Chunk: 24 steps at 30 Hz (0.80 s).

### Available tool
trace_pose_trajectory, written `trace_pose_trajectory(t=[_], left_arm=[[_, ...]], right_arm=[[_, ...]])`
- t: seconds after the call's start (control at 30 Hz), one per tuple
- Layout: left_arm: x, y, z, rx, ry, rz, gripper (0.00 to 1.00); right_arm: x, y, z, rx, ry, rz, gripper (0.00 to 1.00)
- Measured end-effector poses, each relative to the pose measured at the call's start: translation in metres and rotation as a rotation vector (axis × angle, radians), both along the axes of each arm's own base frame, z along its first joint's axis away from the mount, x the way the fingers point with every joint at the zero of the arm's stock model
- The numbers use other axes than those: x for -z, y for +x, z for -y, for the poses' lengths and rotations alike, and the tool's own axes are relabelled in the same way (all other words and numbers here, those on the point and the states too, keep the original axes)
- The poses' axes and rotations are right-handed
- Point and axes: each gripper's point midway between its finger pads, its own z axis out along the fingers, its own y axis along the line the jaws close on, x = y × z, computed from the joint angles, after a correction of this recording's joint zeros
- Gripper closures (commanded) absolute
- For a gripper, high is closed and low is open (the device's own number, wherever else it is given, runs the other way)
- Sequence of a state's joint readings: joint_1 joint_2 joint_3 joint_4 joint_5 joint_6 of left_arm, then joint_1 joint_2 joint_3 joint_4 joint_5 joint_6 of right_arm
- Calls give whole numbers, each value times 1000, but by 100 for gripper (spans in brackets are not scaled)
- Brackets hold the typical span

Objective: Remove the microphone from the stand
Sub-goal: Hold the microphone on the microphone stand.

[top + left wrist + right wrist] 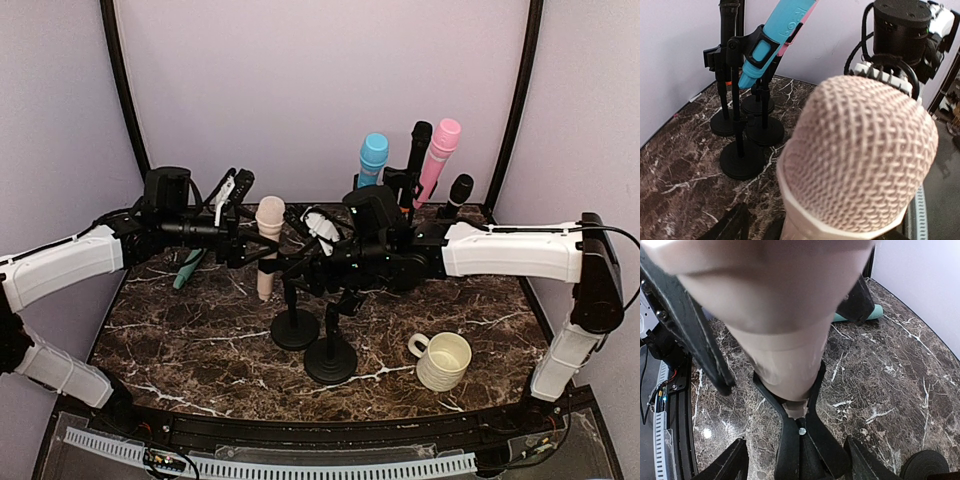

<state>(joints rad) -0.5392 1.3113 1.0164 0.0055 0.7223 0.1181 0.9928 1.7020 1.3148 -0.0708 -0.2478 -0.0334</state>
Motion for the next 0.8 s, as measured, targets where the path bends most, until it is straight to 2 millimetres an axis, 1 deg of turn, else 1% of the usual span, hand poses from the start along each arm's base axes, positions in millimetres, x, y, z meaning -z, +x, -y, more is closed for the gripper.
trace_pose_trajectory(t=[0.03,0.07,0.13,0.33,0.43,0.5,0.57,0.6,0.63,0.7,0.8], left_arm=[[1,0,0,2,2,0,37],[1,0,0,2,3,1,44],[1,0,0,5,5,7,51],[1,2,0,5,14,40,65],[1,3,0,3,19,57,67],[1,4,-1,1,20,60,61],[1,4,-1,1,21,63,43],[1,4,-1,0,22,66,39],[1,4,-1,-1,20,64,32],[1,5,-1,-5,21,67,24],[-2,7,0,-11,11,74,21]], right_arm=[[0,0,0,0,0,0,36],[0,0,0,-1,1,-1,36],[0,0,0,-1,2,-1,36],[-1,1,0,-4,5,-3,37],[-1,0,0,-8,6,-5,37],[-1,0,0,-11,7,-6,38],[-1,0,0,-11,9,-6,38],[-1,-1,0,-13,9,-6,38],[-2,-1,-1,-14,12,-6,38],[-3,0,-1,-15,18,-4,38],[-5,0,-2,-15,28,-3,38]])
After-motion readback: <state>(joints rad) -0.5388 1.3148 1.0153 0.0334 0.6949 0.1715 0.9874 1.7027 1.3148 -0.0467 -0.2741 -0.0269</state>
